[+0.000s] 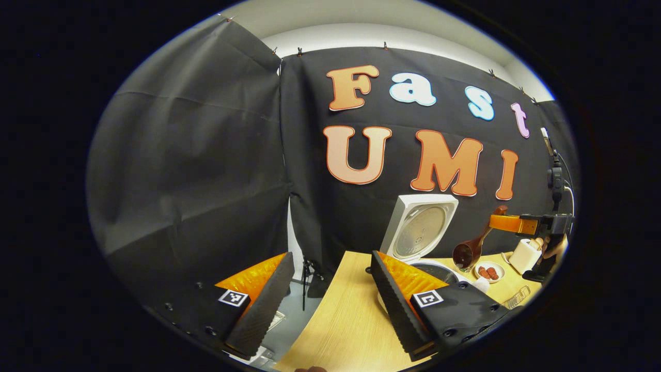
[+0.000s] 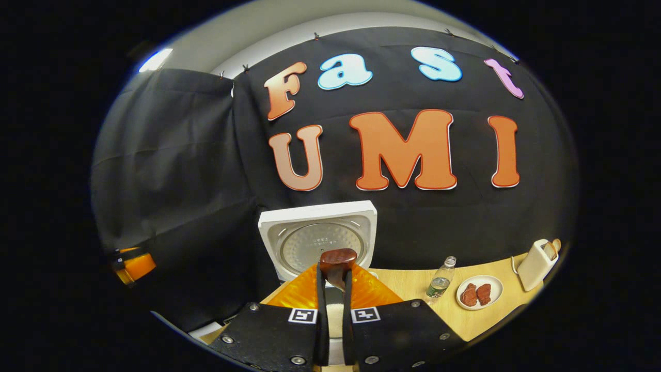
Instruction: Close the left gripper, press the button to open the rice cooker; take a wooden spoon from the chopstick holder with the right hand, scoop a spoonful of rice and pour it into the rice cooker, then put the wooden spoon back into the chopstick holder.
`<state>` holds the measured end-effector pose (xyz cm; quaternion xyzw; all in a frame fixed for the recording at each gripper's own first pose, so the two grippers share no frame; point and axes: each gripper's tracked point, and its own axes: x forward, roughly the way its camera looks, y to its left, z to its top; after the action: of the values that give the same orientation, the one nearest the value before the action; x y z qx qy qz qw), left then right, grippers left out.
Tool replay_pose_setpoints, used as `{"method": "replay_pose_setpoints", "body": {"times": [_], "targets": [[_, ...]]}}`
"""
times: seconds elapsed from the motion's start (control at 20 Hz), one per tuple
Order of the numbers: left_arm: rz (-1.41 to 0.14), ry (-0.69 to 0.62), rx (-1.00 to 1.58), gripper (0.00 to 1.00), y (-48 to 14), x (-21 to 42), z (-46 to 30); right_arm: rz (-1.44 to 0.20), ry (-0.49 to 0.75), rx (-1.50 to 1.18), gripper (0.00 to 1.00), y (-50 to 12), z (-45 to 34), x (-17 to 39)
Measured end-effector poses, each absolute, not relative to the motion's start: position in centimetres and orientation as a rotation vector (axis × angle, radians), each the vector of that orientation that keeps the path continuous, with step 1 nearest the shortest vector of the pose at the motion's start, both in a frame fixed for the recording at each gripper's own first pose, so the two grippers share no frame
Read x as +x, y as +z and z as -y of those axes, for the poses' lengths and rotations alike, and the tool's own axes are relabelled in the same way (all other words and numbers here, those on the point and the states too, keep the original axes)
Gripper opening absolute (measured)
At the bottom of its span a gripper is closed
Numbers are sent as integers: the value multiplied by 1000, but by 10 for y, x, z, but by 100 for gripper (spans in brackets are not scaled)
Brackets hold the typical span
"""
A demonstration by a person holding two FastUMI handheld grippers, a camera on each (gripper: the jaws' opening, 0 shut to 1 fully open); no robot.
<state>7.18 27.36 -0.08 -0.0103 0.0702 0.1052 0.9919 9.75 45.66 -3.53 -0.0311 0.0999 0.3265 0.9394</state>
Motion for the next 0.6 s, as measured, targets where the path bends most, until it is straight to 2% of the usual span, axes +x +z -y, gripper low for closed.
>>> {"method": "replay_pose_setpoints", "body": {"times": [0.2,0.6], "targets": [[-147,227,-32,100,-2,65,-276,-208,683,-97,10,-45,-459,92],[-102,238,-25,100,22,57,-255,-226,655,149,10,-14,-408,100]]}}
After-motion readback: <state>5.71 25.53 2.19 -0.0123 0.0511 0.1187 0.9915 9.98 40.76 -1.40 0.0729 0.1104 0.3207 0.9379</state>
